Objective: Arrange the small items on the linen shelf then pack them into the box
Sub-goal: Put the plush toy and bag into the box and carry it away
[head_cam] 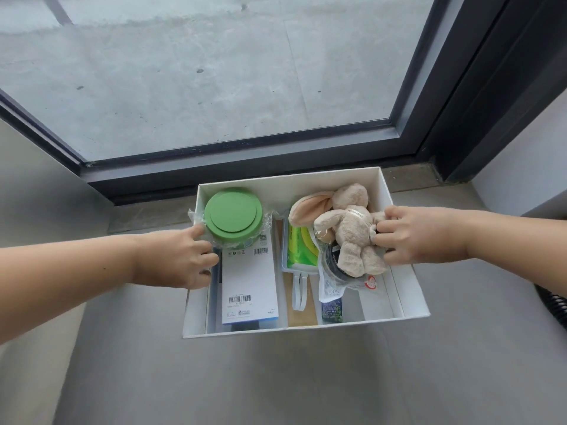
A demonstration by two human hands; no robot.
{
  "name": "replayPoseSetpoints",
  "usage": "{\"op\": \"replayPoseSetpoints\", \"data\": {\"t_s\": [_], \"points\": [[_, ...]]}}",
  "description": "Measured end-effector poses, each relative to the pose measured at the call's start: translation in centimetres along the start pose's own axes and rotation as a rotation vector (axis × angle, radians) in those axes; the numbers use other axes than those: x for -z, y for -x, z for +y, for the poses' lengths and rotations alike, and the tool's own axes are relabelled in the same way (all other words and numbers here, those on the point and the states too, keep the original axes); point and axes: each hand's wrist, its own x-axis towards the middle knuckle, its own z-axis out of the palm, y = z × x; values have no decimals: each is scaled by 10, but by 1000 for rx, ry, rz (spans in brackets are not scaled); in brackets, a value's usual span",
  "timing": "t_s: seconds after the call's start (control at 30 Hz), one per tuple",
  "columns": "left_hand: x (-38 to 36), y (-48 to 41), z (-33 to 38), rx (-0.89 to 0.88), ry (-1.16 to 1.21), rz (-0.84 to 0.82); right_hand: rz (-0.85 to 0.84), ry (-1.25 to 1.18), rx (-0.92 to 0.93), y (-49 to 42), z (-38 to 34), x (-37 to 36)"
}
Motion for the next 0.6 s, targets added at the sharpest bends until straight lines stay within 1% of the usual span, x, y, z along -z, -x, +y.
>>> {"op": "replayPoseSetpoints", "data": {"t_s": [0.33, 0.5, 0.6], "points": [[164, 58, -71, -47, 31, 34, 6, -68, -74, 57, 43, 173], [250, 84, -108, -53, 26, 84, 14, -82, -62, 91, 79, 269], [307, 101, -132, -50, 16, 119, -10, -74, -46, 113, 103, 331]]}}
